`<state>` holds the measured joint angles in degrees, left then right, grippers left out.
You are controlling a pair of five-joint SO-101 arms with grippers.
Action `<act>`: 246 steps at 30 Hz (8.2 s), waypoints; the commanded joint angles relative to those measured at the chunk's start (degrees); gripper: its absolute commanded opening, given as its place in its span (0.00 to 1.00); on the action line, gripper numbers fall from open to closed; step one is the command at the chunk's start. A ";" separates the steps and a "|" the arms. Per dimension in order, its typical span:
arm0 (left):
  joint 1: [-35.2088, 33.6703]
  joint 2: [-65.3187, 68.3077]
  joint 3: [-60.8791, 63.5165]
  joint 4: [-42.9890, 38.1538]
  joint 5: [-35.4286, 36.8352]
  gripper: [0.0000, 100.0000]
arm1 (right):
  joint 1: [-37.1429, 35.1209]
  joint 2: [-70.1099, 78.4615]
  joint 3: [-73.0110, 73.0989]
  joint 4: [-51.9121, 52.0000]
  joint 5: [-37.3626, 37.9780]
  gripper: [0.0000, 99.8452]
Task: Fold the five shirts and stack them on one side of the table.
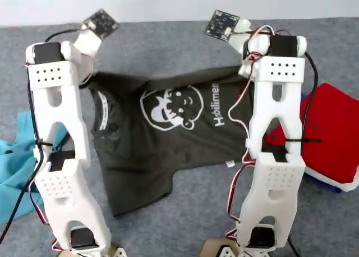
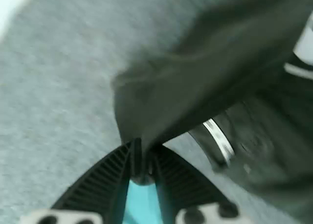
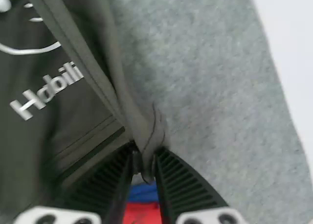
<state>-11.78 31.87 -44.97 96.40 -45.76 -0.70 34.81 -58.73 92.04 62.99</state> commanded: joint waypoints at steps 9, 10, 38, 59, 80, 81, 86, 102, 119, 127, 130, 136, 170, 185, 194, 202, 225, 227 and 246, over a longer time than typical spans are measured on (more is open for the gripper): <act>0.18 -3.60 -1.10 -1.49 -2.73 0.00 | 0.13 -0.57 -3.52 -4.09 -2.29 0.01; 0.18 -3.60 -1.10 -2.29 -2.64 0.00 | 0.31 0.40 -3.52 -7.96 -2.29 0.01; 1.32 -23.30 -43.12 -20.48 19.25 0.01 | 9.98 -9.27 -33.41 -16.48 -0.97 0.01; -6.86 -42.55 -43.03 2.99 10.99 0.01 | 14.46 -36.97 -22.68 10.86 4.22 0.01; 0.18 -33.76 35.82 -27.60 -1.05 0.01 | 0.31 -22.90 38.51 -22.90 6.07 0.01; 0.18 -31.12 35.74 -28.92 -1.05 0.01 | 0.31 -21.14 37.54 -25.19 6.07 0.01; 0.18 -17.32 29.23 -32.26 -0.09 0.01 | 0.31 -11.74 30.15 -37.05 6.07 0.01; 0.79 19.87 -18.95 -26.73 4.75 0.01 | -1.01 24.48 -13.10 -57.45 15.12 0.01; -2.37 29.89 -44.00 -30.33 12.66 0.00 | 5.58 42.59 -36.57 -60.35 16.44 0.01; -3.60 29.98 -46.73 -32.35 16.18 0.00 | 6.29 42.42 -36.75 -68.35 16.53 0.01; -3.60 29.98 -46.73 -31.82 16.44 0.00 | 6.20 42.42 -36.75 -69.32 16.44 0.01; -2.55 29.45 -46.81 -29.36 16.88 0.00 | 5.41 41.98 -36.84 -68.18 12.66 0.01; 2.73 13.01 -41.01 4.40 15.03 0.00 | 3.91 18.33 -36.75 9.98 -16.88 0.01; 7.74 -30.59 27.38 4.22 7.30 0.00 | 6.37 1.27 -11.60 10.95 -20.92 0.01; 7.74 -36.57 48.22 4.22 5.63 0.00 | 6.46 -7.78 15.30 10.77 -18.37 0.01; 9.41 -36.84 59.21 4.31 4.22 0.00 | 8.57 -7.96 18.37 10.77 -18.20 0.01; 16.79 -53.01 81.45 4.13 4.04 0.01 | 9.98 -7.96 21.19 10.95 -13.63 0.01; 16.88 -53.01 81.98 4.13 3.96 0.01 | 10.33 -7.78 21.19 10.95 -13.54 0.01; 16.44 -53.36 83.91 4.04 1.49 0.12 | 10.42 -11.21 25.67 10.77 -14.95 0.17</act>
<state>4.48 -19.74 39.52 98.86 -44.18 8.70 29.01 -30.42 100.48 50.15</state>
